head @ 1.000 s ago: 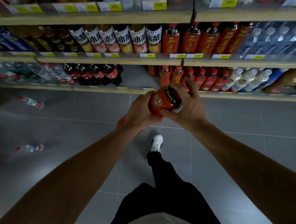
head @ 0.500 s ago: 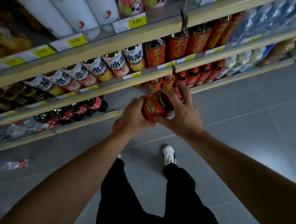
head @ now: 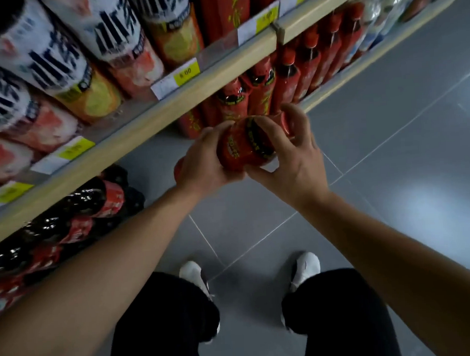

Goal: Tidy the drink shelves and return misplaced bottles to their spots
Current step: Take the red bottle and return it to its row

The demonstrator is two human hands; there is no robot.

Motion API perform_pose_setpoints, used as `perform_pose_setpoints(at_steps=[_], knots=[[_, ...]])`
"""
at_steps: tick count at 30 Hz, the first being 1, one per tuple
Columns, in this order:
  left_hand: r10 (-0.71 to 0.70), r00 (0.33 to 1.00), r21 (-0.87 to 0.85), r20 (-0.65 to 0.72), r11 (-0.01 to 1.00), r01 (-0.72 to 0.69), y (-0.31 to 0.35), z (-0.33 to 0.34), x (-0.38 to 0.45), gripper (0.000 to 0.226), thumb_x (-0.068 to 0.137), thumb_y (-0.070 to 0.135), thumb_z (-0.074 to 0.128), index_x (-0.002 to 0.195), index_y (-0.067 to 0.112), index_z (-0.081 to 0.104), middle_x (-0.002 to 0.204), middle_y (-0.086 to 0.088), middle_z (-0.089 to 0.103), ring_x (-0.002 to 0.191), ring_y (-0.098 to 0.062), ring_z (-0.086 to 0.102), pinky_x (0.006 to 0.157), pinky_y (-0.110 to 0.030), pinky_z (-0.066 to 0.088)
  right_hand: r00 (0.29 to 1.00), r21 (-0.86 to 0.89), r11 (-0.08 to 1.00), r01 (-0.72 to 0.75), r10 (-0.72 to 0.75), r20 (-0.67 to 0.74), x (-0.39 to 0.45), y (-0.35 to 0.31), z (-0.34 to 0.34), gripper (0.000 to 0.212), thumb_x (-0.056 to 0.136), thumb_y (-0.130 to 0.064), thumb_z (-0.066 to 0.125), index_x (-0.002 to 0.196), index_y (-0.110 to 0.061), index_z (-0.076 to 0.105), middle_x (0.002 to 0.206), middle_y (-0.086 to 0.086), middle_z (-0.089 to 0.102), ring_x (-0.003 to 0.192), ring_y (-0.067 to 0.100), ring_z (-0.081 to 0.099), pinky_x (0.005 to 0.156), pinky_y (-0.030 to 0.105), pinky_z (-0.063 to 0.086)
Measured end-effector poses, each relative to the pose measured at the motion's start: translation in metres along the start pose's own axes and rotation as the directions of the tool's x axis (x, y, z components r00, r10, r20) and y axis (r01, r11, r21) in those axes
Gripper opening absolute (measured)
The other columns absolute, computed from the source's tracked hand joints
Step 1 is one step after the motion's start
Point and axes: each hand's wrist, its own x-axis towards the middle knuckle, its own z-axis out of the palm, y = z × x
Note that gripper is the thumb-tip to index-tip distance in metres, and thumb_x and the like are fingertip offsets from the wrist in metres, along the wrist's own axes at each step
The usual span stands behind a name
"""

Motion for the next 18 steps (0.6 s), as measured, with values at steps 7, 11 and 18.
perform_pose_setpoints(at_steps=[7,11,18], knots=[[0.182,0.982,0.137,0.045,0.973,-0.187,-0.116,0.062,0.042,0.088,0.064,0.042,0.088,0.141,0.028,0.048,0.145,-0.002,0.050,0.131,-0.018,0.049,0.104,-0.036,0.043,0.972,-0.019,0.978,0.206,-0.206,-0.116,0.004,0.051,0.103,0.061,0.088,-0.046,0.064,0.141,-0.021,0.049,0.144,0.018,0.039,0.126,0.036,0.047,0.078,0.053,0.058],[0.163,0.985,-0.171,-0.057,0.971,-0.170,-0.144,0.076,0.063,0.084,0.074,0.043,0.082,0.142,0.010,0.047,0.138,-0.015,0.051,0.121,-0.034,0.055,0.082,-0.041,0.051,0.941,0.062,0.951,0.303,-0.288,-0.176,0.024,0.067,0.126,0.049,0.096,-0.024,0.052,0.142,-0.009,0.048,0.136,0.014,0.048,0.120,0.027,0.052,0.086,0.044,0.055],[0.100,0.972,-0.116,-0.214,0.985,-0.127,-0.175,0.086,0.066,0.101,0.055,0.027,0.094,0.143,0.020,0.044,0.135,0.011,0.051,0.125,-0.005,0.045,0.098,-0.002,0.035,0.934,0.073,0.944,0.323,-0.306,-0.185,0.045,0.066,0.162,0.046,0.097,-0.015,0.041,0.142,-0.013,0.049,0.142,0.009,0.048,0.129,0.025,0.048,0.094,0.045,0.053]])
